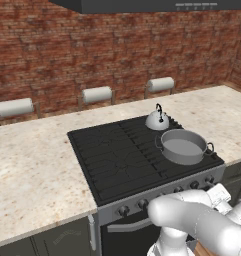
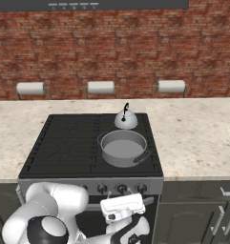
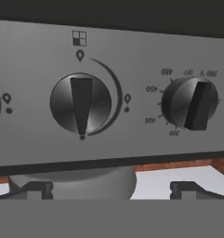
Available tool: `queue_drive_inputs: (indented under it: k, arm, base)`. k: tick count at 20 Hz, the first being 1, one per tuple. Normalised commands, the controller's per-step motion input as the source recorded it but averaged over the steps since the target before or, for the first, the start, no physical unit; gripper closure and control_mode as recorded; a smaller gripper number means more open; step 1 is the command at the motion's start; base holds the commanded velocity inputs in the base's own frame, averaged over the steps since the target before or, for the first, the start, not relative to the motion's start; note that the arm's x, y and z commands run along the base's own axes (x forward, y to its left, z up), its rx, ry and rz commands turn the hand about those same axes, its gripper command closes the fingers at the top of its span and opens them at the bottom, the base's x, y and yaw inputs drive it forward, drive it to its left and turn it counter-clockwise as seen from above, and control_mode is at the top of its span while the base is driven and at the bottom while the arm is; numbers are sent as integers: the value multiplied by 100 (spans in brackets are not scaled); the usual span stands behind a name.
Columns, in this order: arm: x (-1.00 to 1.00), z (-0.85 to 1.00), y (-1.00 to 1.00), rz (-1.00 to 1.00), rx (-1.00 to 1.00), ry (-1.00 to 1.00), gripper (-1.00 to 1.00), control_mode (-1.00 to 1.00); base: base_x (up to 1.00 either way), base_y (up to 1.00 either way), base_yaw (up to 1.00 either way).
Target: Pick the kettle from the cabinet and place it on a stove burner. Then pick the pot from the counter and place it on another stove burner. Finally, turn both burners on.
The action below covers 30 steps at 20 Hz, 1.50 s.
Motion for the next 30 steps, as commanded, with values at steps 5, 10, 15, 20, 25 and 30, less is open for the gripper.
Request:
queue_drive_inputs:
  k: [5,10,15,20,25,30]
  arm:
    - [16,-7,0,0,0,1,-100,-100]
    - [9,-9,0,0,0,0,-100,-100]
    - [6,-10,0,0,0,0,-100,-100]
    - [7,-8,0,0,0,0,-100,-100]
    - [9,-5,0,0,0,0,-100,-100]
    - [10,-7,0,0,0,0,-100,-100]
  base:
    - [0,0,0]
    - [0,0,0]
    - [0,0,0]
    - [0,0,0]
    - [0,0,0]
    - [0,0,0]
